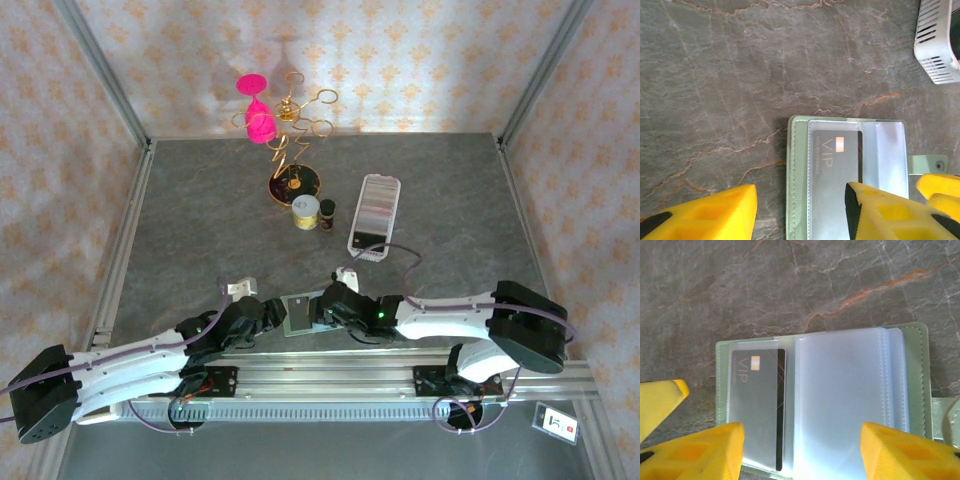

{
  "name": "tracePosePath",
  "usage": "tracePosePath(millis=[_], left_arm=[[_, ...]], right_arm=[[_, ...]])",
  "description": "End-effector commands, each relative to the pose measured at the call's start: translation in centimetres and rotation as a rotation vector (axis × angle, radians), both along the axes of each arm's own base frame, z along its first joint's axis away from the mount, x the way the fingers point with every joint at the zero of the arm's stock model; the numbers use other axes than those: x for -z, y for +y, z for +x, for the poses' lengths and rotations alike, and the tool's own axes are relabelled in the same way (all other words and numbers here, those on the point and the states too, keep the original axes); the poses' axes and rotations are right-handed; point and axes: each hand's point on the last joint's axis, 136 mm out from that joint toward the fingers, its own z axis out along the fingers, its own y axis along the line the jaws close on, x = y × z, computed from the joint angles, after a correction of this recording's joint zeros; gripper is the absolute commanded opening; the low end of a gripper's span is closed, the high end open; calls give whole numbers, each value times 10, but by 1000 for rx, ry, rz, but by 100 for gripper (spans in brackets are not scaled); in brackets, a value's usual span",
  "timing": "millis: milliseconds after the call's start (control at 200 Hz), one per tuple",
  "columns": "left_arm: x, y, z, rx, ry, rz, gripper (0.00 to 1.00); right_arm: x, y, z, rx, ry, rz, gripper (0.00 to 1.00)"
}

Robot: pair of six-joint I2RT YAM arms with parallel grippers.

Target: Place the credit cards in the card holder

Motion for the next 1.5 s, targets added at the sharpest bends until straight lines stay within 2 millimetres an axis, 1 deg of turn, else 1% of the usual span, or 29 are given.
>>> tracePosePath(millis=[0,140,190,285,390,506,621,741,806,891,1256,1492], left_arm=[[-4,-5,0,19,-19,-21,51],[2,-6,-2,24,-10,-23,50],[4,-6,-2,26,-5,-25,48],[8,-7,-3,30,4,-27,44],[12,-6,-5,29,13,-21,41],[17,-5,-6,30,19,-25,39],[23,-3,-9,30,27,-26,36],[27,1,-11,26,33,-17,33],[29,1,-11,25,35,-18,29],[31,1,-12,26,39,-23,27],[39,2,-16,26,56,-29,20],[41,5,-17,18,54,-35,17]], right_arm=[[12,0,-2,7,18,-26,62],[21,-7,-1,25,20,-83,62],[24,-8,-2,23,27,-96,62],[31,-3,-7,5,44,-97,62],[35,9,-11,-18,59,-74,63],[27,28,-11,-40,64,4,63],[16,40,-9,-47,55,65,63],[4,50,-8,-48,51,134,62],[0,54,-8,-50,52,161,62],[-5,59,-9,-57,58,196,62],[-11,73,-11,-76,74,262,61],[-10,84,-13,-92,96,295,60]])
